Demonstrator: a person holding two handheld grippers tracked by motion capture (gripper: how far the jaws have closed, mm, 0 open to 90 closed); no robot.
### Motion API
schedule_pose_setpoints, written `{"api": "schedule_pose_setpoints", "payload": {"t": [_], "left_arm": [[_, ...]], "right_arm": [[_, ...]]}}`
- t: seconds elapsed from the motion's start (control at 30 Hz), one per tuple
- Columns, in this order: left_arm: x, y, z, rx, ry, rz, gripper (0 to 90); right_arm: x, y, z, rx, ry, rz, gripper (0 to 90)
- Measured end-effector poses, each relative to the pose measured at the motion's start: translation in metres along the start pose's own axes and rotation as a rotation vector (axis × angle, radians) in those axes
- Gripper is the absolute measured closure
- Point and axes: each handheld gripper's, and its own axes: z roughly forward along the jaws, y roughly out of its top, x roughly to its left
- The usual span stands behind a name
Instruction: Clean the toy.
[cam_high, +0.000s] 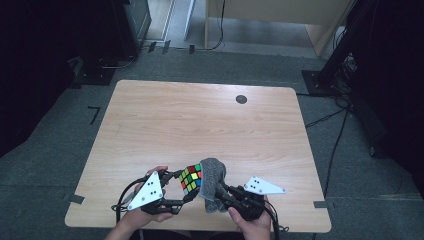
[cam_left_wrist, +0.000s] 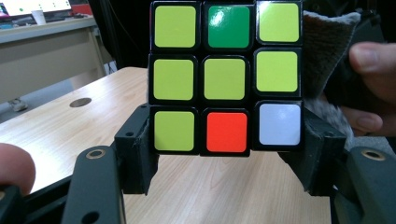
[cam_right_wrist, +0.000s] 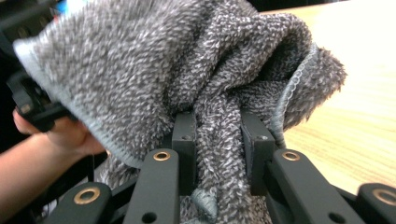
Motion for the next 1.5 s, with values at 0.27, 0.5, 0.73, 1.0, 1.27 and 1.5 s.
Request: {"api": "schedule_pose_setpoints", "payload": {"t": [0.27,0.5,0.73,1.0,1.27,1.5], "left_arm": [[0.002,0.000,0.000,0.003,0.013,-0.009,34.2],[0.001,0.000,0.002,-0.004,-0.005,-0.025,34.1],[0.004,-0.001,0.001,0.007,0.021,-0.033,34.1],[0.020,-0.006,-0.006,0.014,0.102,-0.085,34.1],[0.035,-0.022,-0.003,0.093,0.191,-0.123,34.0],[0.050,-0.044,0.010,0.301,0.357,-0.129,34.0]], "right_arm": [[-0.005,0.009,-0.022,-0.111,-0.108,0.011,71.4],[0.007,0.002,-0.005,-0.034,-0.059,-0.045,71.6],[0.004,0.000,-0.001,0.012,-0.051,-0.051,71.1],[-0.006,0.007,-0.019,-0.005,-0.315,-0.101,70.1],[-0.018,0.005,-0.028,0.012,-0.499,-0.162,69.7],[-0.030,-0.005,-0.019,0.089,-0.587,-0.162,69.7]]}}
